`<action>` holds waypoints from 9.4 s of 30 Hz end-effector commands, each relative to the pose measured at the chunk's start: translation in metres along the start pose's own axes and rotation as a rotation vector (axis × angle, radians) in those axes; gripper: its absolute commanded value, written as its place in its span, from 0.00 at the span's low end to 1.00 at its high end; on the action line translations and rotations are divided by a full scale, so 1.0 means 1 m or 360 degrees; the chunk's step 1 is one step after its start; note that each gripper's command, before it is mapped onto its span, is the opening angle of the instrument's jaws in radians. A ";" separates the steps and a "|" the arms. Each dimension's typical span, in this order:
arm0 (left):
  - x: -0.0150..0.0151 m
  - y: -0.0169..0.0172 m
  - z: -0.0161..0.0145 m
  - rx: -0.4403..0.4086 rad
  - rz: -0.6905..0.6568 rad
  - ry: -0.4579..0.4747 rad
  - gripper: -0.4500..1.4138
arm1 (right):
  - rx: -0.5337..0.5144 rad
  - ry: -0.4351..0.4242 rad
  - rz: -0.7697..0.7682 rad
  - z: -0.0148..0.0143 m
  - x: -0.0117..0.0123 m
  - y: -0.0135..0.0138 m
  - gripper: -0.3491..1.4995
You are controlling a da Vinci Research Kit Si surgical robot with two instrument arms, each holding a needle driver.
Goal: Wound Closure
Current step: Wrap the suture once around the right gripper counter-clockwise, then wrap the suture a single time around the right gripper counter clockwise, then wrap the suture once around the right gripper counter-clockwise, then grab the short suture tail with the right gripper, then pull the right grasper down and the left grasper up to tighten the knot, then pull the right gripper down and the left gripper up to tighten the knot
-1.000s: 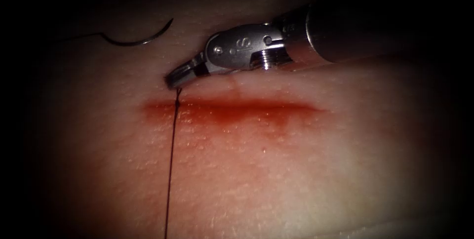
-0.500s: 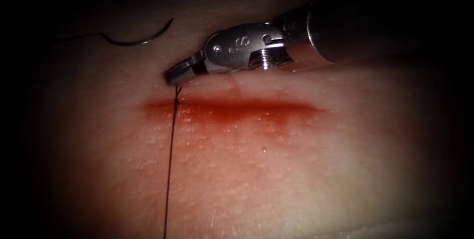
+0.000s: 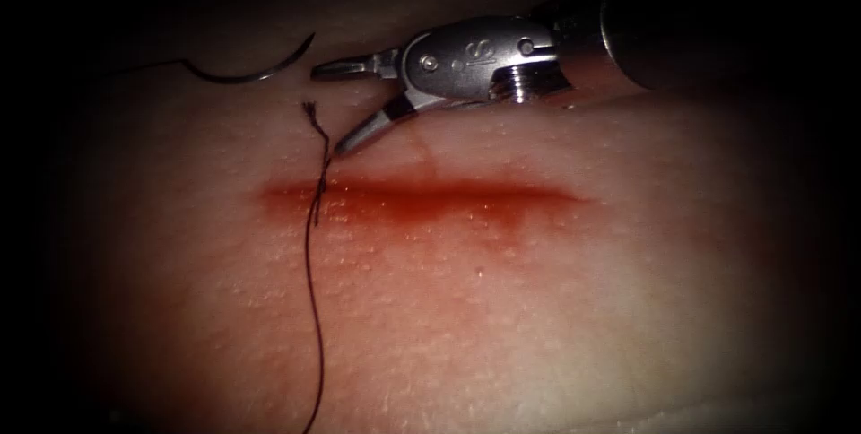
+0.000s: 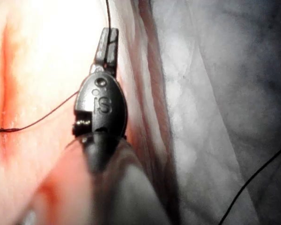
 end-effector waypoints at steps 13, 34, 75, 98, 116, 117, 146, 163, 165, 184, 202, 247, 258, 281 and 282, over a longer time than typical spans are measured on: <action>0.0021 -0.0084 0.0006 0.0030 0.0159 0.0030 0.00 | -0.0068 0.0180 0.0014 0.0014 0.0006 -0.0039 0.00; -0.0019 -0.0210 -0.0011 0.0186 0.0379 0.0140 0.00 | -0.0001 0.0577 0.0057 0.0051 -0.0005 -0.0080 0.00; -0.0178 -0.0182 -0.0059 0.0304 0.0499 0.0041 0.00 | -0.0183 0.0843 0.0673 0.0029 0.0010 -0.0092 0.00; -0.0190 -0.0138 -0.0067 0.0383 0.0549 0.0104 0.00 | -0.0397 0.1028 0.0850 0.0006 0.0000 -0.0084 0.38; -0.0180 -0.0122 -0.0039 0.0361 0.0546 0.0076 0.00 | -0.0994 0.0650 0.1234 0.0001 0.0009 -0.0087 0.28; -0.0179 -0.0122 -0.0038 0.0360 0.0545 0.0072 0.00 | -0.1010 0.0642 0.1279 0.0002 0.0010 -0.0087 0.30; -0.0157 -0.0127 -0.0010 0.0297 0.0547 0.0023 0.00 | -0.1347 0.0145 0.1925 0.0008 -0.0013 -0.0094 0.79; -0.0158 -0.0125 -0.0009 0.0293 0.0551 0.0026 0.00 | -0.1309 0.0012 0.2017 0.0033 -0.0040 -0.0088 0.74; -0.0158 -0.0124 -0.0009 0.0293 0.0552 0.0026 0.00 | -0.1313 0.0013 0.2015 0.0035 -0.0041 -0.0086 0.74; -0.0159 -0.0122 -0.0009 0.0284 0.0557 0.0026 0.00 | -0.1325 -0.0014 0.1928 0.0035 -0.0046 -0.0080 0.00; -0.0146 -0.0177 -0.0046 0.0577 0.0444 -0.0258 0.00 | -0.1235 0.0083 0.1638 0.0021 -0.0023 -0.0099 0.00; -0.0202 -0.0353 0.0021 0.0798 0.0611 -0.0813 0.00 | -0.1175 0.0016 0.1311 0.0022 -0.0003 -0.0157 0.00; -0.0207 -0.0387 0.0030 0.0837 0.0665 -0.0880 0.00 | -0.1044 -0.0106 0.0773 0.0028 -0.0014 -0.0166 0.00; -0.0201 -0.0408 0.0038 0.0857 0.0816 -0.1052 0.00 | -0.0838 -0.0168 0.0519 0.0058 0.0002 -0.0195 0.00; -0.0201 -0.0409 0.0039 0.0858 0.0816 -0.1052 0.00 | -0.0838 -0.0168 0.0519 0.0058 0.0002 -0.0195 0.00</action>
